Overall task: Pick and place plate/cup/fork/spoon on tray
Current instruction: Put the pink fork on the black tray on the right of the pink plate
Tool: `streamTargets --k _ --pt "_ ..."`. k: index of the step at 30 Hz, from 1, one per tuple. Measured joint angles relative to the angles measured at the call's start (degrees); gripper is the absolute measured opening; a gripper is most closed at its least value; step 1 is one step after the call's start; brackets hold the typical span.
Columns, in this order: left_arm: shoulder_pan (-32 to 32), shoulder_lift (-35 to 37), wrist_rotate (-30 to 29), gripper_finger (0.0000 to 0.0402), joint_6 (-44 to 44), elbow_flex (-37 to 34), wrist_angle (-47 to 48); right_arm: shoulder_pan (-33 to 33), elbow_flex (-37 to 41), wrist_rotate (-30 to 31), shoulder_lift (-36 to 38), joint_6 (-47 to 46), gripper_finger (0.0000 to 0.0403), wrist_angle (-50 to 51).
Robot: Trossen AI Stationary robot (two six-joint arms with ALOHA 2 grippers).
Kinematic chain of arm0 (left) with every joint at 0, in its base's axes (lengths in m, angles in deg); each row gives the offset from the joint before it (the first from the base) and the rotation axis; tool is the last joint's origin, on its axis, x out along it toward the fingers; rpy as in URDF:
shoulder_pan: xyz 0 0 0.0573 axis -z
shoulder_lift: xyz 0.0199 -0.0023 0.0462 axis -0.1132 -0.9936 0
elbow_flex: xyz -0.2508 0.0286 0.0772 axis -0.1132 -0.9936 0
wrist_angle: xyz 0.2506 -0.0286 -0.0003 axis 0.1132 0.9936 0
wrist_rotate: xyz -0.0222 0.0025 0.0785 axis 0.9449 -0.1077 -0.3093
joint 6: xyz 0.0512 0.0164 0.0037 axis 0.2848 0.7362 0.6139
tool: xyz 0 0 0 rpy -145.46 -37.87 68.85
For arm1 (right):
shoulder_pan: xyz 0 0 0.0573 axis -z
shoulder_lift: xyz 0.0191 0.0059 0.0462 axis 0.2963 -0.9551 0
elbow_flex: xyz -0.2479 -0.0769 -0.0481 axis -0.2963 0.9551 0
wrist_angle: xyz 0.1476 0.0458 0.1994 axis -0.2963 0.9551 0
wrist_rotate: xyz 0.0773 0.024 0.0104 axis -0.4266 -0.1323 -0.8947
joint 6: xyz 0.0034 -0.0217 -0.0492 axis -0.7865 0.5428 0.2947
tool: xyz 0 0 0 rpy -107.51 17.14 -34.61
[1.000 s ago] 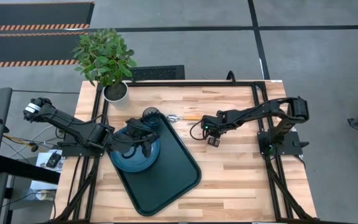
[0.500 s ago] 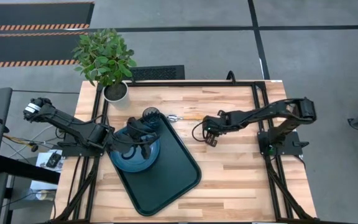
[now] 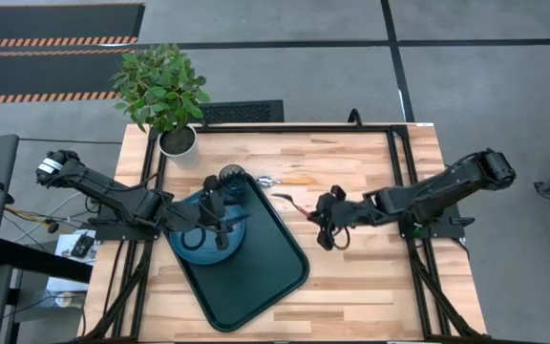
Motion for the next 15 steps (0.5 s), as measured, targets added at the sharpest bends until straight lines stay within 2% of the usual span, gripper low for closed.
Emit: streamTargets --k 3,7,15 --pt "0.02 0.0 2.58 0.0161 5.54 0.02 -2.88 -2.72 0.02 2.36 -0.79 -0.38 0.0019 -3.39" --pt "0.02 -0.34 3.12 0.0172 8.39 0.01 -3.95 -5.2 -0.07 3.8 -1.93 -0.41 0.0019 -6.8" --pt "-1.33 -4.86 1.92 0.024 7.07 0.0 -4.64 -6.47 0.02 4.25 -5.84 0.94 0.0019 -11.96"
